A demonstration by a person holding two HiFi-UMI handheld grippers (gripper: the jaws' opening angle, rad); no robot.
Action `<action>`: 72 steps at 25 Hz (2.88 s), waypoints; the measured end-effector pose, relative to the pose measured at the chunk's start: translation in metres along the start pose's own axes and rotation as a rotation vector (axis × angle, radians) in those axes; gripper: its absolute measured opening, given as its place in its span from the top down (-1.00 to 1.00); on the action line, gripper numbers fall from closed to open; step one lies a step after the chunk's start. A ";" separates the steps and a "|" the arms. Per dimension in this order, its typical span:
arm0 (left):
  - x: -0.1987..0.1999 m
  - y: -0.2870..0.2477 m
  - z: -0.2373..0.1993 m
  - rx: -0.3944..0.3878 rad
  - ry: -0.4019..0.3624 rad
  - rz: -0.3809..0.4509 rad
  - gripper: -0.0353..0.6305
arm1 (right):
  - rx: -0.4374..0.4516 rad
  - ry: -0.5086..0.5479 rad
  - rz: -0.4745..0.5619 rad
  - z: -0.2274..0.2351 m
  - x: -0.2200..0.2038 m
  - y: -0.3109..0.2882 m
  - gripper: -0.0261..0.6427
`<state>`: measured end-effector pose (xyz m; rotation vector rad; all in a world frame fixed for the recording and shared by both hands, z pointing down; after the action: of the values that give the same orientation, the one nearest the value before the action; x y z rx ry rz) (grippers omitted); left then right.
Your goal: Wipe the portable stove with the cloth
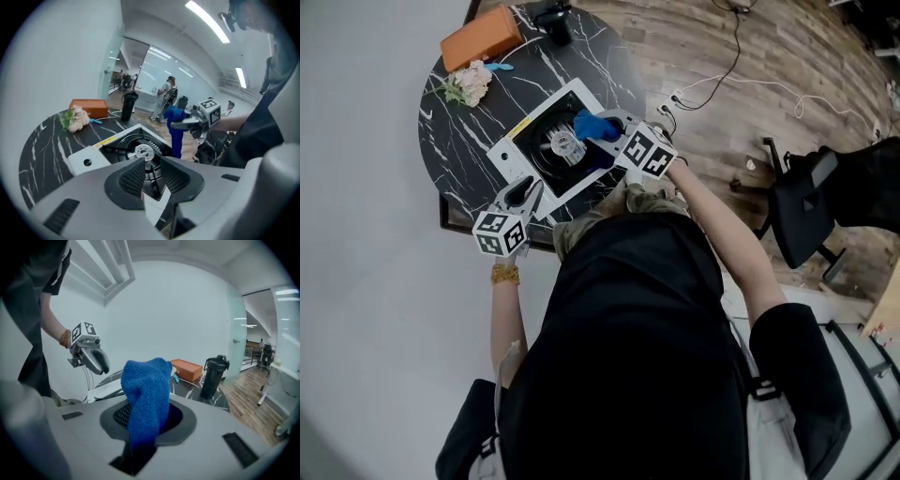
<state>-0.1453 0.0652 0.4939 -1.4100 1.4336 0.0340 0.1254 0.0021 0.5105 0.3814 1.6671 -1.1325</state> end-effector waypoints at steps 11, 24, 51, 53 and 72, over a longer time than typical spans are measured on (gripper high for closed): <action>-0.050 0.000 -0.057 0.162 0.240 0.027 0.59 | 0.076 -0.459 -0.008 0.067 -0.001 -0.057 0.72; -0.068 -0.011 -0.066 0.234 0.193 -0.098 0.59 | 0.157 0.425 -0.450 0.005 -0.041 -0.064 0.72; -0.045 -0.023 -0.067 0.249 0.041 -0.419 0.80 | -0.002 0.195 -0.441 -0.001 -0.056 -0.051 0.80; -0.041 -0.022 -0.066 0.245 0.031 -0.422 0.80 | 0.051 0.092 -0.467 0.001 -0.057 -0.046 0.80; -0.041 -0.021 -0.065 0.249 -0.004 -0.412 0.81 | 0.082 0.434 -0.329 -0.073 -0.005 -0.015 0.31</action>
<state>-0.1819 0.0450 0.5620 -1.4664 1.0776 -0.3911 0.0749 0.0555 0.5237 0.4380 2.1235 -1.4377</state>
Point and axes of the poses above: the fingertips, and each gripper's own axes: y backward along the fingers, z to its right, x out of its top, the point moved 9 cm from there along y, backward along the fingers, and after that the axes turned 7 degrees about -x, right-handed, at the moved point
